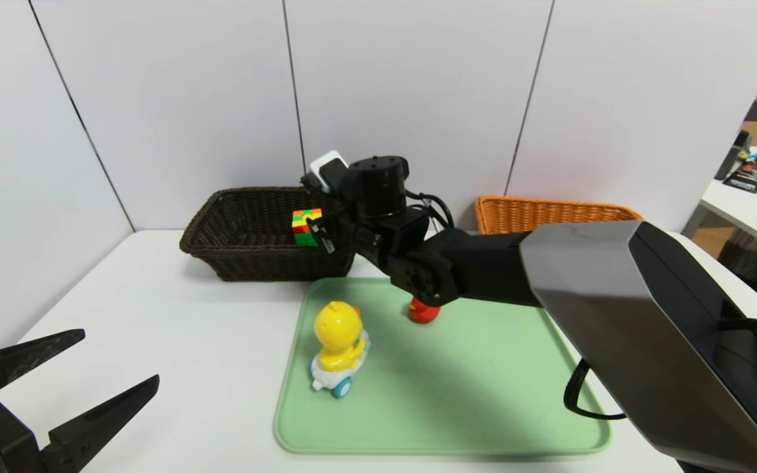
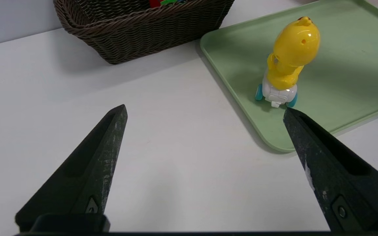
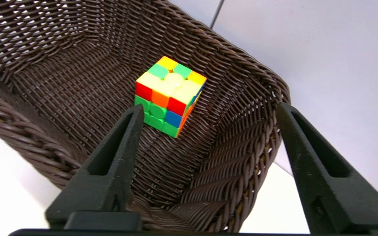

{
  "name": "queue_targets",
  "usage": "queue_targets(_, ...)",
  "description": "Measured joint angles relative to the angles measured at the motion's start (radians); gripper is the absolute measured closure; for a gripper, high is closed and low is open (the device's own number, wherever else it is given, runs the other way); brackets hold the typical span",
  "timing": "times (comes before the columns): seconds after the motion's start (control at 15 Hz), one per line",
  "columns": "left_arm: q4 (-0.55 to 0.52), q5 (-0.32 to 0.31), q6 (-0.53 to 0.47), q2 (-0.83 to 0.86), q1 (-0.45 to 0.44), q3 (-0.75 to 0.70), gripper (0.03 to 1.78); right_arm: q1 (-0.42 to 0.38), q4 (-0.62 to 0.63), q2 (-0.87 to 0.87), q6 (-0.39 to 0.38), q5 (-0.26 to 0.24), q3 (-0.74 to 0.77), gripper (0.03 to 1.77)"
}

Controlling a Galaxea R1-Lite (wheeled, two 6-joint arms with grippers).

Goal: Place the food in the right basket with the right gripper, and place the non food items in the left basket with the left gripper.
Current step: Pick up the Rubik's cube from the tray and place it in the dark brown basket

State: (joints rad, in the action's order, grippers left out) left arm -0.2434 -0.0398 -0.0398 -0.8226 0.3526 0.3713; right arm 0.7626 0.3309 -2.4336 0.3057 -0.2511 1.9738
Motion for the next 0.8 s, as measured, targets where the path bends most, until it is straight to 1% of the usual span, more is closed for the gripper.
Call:
queue_targets(0.13, 0.000, 0.000, 0.000, 0.000, 0.000, 0.000, 0.12, 0.006, -0.008, 0.014, 0.000, -0.015, -0.005, 0.32)
queue_targets(0.33, 0.000, 0.000, 0.000, 0.003, 0.000, 0.000, 0.12, 0.010, -0.027, 0.067, 0.004, -0.016, -0.046, 0.25)
queue_targets(0.4, 0.000, 0.000, 0.000, 0.003, 0.000, 0.000, 0.12, 0.010, -0.028, 0.090, 0.016, -0.016, -0.074, 0.23)
queue_targets(0.6, -0.001, 0.000, 0.000, 0.006, 0.000, 0.000, 0.12, 0.017, -0.021, 0.173, 0.039, -0.016, -0.203, 0.18)
queue_targets(0.8, -0.001, 0.000, 0.000, 0.012, 0.000, -0.002, 0.12, 0.024, -0.020, 0.287, 0.045, -0.016, -0.382, 0.15)
